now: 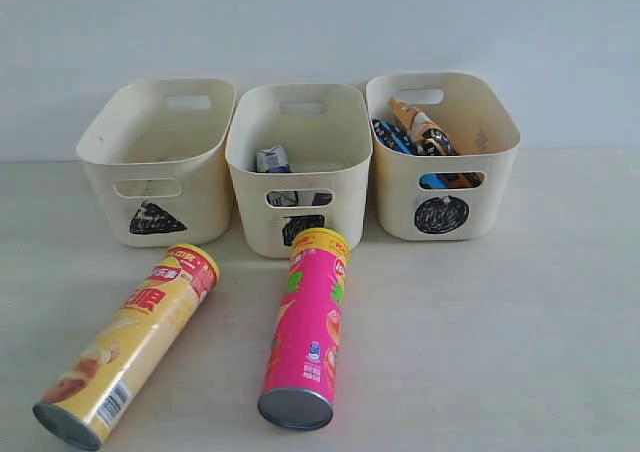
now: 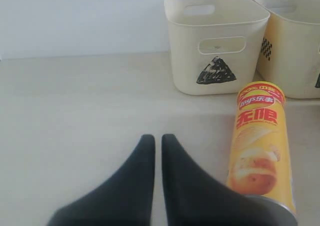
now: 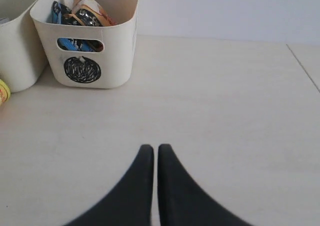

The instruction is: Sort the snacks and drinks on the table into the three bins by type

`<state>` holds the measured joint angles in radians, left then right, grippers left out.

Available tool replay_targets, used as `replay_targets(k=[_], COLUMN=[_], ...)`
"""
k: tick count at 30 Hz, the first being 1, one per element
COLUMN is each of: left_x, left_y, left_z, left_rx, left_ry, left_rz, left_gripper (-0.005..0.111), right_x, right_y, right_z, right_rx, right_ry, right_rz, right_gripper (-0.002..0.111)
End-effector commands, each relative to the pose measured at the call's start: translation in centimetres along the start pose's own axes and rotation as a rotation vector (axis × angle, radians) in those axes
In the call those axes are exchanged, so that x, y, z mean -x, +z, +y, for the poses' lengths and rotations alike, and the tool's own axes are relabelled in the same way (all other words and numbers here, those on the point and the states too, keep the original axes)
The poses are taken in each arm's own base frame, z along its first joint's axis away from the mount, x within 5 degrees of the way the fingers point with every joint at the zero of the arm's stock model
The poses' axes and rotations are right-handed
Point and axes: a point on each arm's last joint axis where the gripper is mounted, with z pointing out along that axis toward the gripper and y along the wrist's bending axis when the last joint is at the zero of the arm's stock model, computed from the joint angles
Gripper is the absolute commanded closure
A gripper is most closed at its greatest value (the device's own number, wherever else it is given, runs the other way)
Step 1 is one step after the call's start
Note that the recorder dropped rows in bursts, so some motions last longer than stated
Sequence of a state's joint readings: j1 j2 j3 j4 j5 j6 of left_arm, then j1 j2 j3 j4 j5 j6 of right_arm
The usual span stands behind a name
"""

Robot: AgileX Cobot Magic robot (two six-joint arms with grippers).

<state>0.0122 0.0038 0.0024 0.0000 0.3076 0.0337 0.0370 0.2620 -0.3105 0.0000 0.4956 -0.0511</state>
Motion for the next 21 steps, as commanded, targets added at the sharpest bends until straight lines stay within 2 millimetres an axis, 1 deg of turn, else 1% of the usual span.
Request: replay_targets(k=[1, 4, 9, 12, 14, 16, 21], left_x=[0.2, 0.2, 0.2, 0.2, 0.2, 0.2, 0.2], left_y=[-0.1, -0.1, -0.1, -0.1, -0.1, -0.1, -0.1], left_z=[0.0, 0.0, 0.0, 0.0, 0.0, 0.0, 0.0], left_rx=[0.002, 0.002, 0.002, 0.002, 0.002, 0.002, 0.002], left_ry=[-0.007, -0.007, -0.007, -0.007, -0.007, -0.007, -0.007], left_rz=[-0.019, -0.019, -0.019, -0.019, -0.019, -0.019, -0.019], left_gripper=[0.102, 0.102, 0.102, 0.102, 0.102, 0.102, 0.102], right_x=[-1.5, -1.6, -1.6, -2.3, -3.4, -4.0, -4.8], right_y=[-0.8, -1.1, -1.1, -1.2, -1.1, -0.8, -0.2], right_z=[0.0, 0.0, 0.1, 0.1, 0.1, 0.2, 0.2], right_rx=[-0.012, -0.014, -0.011, -0.016, -0.017, -0.016, -0.014], right_ry=[-0.013, -0.013, -0.009, -0.013, -0.013, -0.005, 0.015], right_rz=[-0.083, -0.116, -0.122, -0.154, -0.183, -0.165, -0.167], right_gripper=[0.108, 0.108, 0.108, 0.108, 0.108, 0.108, 0.108])
